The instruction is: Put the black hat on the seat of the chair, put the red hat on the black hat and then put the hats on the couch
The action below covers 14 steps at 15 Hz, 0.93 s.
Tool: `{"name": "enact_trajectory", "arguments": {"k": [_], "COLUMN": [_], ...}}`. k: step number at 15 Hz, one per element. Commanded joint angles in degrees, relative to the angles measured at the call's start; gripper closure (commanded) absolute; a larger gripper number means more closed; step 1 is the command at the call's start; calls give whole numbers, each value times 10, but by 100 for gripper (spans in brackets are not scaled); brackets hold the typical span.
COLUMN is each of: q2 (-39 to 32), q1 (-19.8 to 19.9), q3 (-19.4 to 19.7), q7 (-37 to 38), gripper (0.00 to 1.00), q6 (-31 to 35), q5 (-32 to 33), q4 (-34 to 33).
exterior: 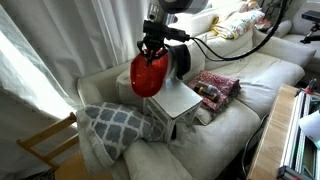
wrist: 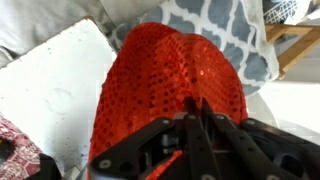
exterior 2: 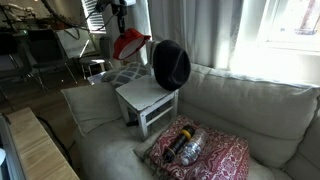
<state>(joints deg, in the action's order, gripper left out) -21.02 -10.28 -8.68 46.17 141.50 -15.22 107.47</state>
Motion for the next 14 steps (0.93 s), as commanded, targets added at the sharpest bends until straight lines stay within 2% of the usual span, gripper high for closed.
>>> {"name": "enact_trajectory", "arguments": {"k": [1, 4, 7, 9, 11, 14], "q2": [52, 62, 58, 44, 28, -2], "q1": [29, 50, 70, 79, 80, 76], "q3": [14, 31, 37, 38, 42, 42], "q7": [-22, -32, -70, -92, -106, -141], "gripper": [98, 98, 98, 98, 98, 98], "q6": [-105, -173, -210, -201, -162, -67], "q5": [-43, -66, -119, -164, -195, -253], "q4": [62, 94, 121, 135, 152, 169]}}
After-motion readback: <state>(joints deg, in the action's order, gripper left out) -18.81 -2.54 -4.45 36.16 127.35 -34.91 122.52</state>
